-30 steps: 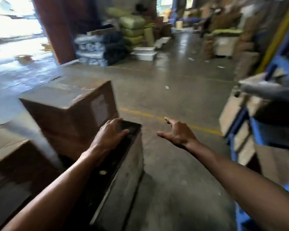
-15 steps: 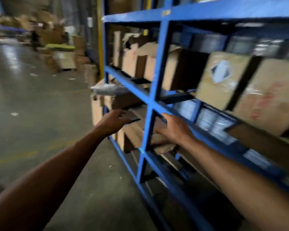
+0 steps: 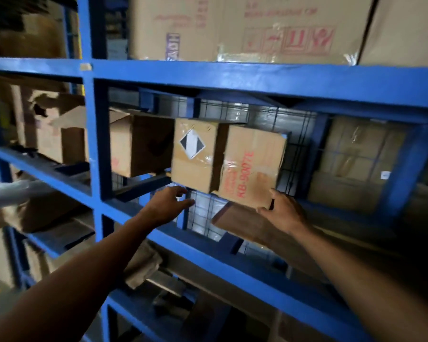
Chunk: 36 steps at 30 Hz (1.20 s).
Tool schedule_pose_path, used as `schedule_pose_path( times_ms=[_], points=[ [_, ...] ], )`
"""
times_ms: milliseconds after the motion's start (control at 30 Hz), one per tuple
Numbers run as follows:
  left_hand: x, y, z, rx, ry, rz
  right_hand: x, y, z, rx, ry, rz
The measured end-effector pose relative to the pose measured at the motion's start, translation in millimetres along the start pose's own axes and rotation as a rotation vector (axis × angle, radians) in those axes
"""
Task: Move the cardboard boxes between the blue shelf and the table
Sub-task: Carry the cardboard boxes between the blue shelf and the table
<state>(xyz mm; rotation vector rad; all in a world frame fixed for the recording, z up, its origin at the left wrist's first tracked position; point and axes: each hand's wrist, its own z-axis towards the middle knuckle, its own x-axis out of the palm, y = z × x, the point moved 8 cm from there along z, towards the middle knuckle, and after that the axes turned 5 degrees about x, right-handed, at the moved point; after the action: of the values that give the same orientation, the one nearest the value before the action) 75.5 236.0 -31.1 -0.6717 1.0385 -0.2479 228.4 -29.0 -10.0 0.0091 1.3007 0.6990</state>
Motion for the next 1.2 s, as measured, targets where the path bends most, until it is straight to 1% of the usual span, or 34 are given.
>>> schedule_pose_path(
  times_ms=[167,233,333,400,533,700,833,900,1033,1200],
  points=[
    [26.1,-33.8,81.9,0.077,0.004,-0.020,-24.5,-27.5,83.7,0.081,-0.133,0.110],
    [29.0,-46.8,117.3,0.103,-0.021,-0.032,-36.7,-26.6,120.3,0.059,-0.185,0.187],
    [30.8,-66.5,171.4,0.164,-0.059,-0.009,-55.0,-23.1,178.4,-0.028,-0.273,0.293],
    [31.4,-80.4,202.9,0.198,-0.066,-0.004,-60.1,-20.9,203.9,-0.051,-0.285,0.311],
    [39.4,-102.0,255.2,0.253,-0.057,-0.070,-56.5,-25.4,232.6,-0.072,-0.305,0.356],
    [48.6,-100.4,301.2,0.237,-0.094,-0.267,-52.1,-35.4,243.5,-0.102,-0.309,0.411],
    [48.0,-94.1,313.9,0.267,-0.114,-0.360,-48.9,-37.4,244.6,-0.080,-0.276,0.418],
    [45.4,-94.7,308.9,0.294,-0.133,-0.350,-48.5,-36.5,242.9,-0.044,-0.264,0.432],
    [42.2,-101.3,289.7,0.352,-0.158,-0.376,-53.0,-40.8,234.7,0.043,-0.219,0.519],
    [30.9,-97.0,241.9,0.386,-0.163,-0.439,-66.2,-30.3,192.4,0.035,-0.206,0.542]
  ],
)
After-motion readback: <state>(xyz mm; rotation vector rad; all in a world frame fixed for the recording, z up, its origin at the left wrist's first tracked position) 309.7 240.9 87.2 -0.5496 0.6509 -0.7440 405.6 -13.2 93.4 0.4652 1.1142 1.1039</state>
